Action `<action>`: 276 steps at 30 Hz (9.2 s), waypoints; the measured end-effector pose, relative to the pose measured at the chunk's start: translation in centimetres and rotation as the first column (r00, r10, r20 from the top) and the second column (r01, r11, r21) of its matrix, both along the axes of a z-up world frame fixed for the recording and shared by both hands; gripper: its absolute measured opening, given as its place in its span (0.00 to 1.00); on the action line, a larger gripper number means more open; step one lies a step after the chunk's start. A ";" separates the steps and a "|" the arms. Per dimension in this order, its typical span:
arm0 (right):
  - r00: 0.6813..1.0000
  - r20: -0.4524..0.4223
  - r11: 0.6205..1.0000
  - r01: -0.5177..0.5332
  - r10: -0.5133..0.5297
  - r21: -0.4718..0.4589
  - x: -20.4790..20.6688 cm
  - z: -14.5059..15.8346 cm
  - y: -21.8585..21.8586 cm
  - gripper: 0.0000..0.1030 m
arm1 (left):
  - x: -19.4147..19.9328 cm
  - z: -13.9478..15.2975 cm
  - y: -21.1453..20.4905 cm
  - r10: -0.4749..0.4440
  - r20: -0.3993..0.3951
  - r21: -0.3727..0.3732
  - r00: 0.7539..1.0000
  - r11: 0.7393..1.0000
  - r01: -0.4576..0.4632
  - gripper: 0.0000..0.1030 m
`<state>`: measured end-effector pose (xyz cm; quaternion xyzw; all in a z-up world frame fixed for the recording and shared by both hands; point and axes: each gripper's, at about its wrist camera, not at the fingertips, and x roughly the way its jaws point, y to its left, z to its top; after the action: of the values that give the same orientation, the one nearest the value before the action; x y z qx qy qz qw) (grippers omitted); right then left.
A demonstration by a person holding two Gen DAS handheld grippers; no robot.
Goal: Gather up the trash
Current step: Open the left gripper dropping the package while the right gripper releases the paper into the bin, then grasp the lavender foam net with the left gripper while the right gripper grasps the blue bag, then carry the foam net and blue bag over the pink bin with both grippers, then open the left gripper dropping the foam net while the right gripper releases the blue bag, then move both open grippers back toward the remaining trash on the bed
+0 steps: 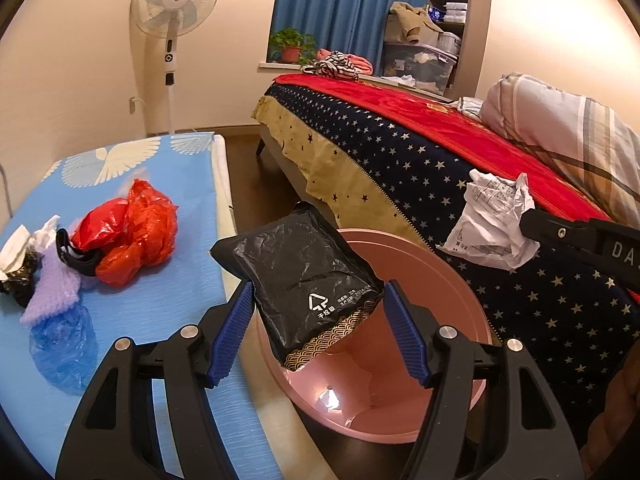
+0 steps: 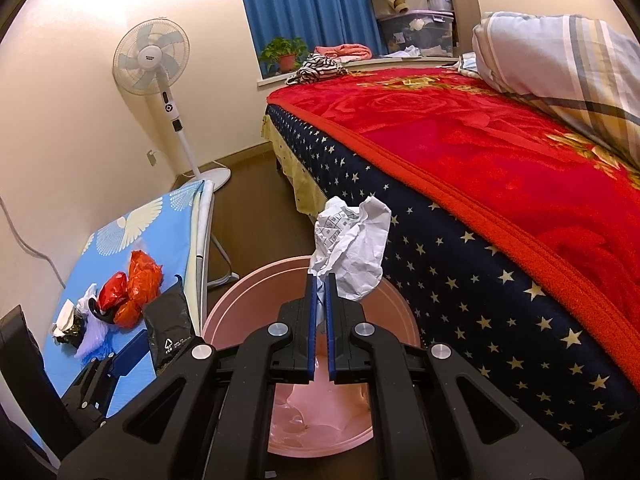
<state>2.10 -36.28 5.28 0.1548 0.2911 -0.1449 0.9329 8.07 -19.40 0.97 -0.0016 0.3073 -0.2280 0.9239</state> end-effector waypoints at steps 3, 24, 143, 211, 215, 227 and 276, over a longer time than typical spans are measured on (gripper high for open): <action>1.000 0.003 1.000 0.004 -0.004 0.002 -0.1 0.1 -0.1 0.05 | 0.1 0.0 0.0 -0.023 -0.010 -0.023 1.000 0.999 0.022 0.64; 1.000 -0.010 0.998 -0.007 0.007 -0.061 -0.6 -0.1 1.8 0.43 | -0.2 0.7 3.6 0.023 -0.025 -0.029 0.999 0.999 -0.024 0.75; 0.902 0.049 0.900 -0.431 0.429 0.061 1.6 -1.3 16.1 0.00 | -3.0 2.9 21.8 0.427 -0.037 0.006 0.904 0.904 -0.427 0.11; 1.000 0.024 1.000 -0.001 0.001 -0.011 0.7 -1.5 2.6 0.00 | -0.2 -0.4 3.6 -0.047 -0.058 -0.048 0.997 0.998 0.044 0.11; 1.000 0.019 1.000 0.011 -0.011 -0.010 0.8 -1.7 2.3 0.00 | -0.1 -0.6 3.1 -0.056 -0.065 -0.046 0.996 0.998 0.053 0.11; 0.998 0.017 0.998 0.058 -0.057 -0.029 0.5 -1.5 1.9 0.42 | 0.1 -0.6 2.7 -0.080 -0.083 -0.050 0.993 0.996 0.076 0.36; 0.994 0.069 0.994 -0.074 0.080 -0.086 0.0 -0.5 7.1 0.48 | -0.9 2.3 12.5 0.179 0.004 -0.092 0.984 0.980 -0.178 0.41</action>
<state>2.14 -29.16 4.77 0.1095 0.2568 -0.1154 0.9533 7.17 -6.91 3.23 -0.0699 0.2894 -0.1578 0.9415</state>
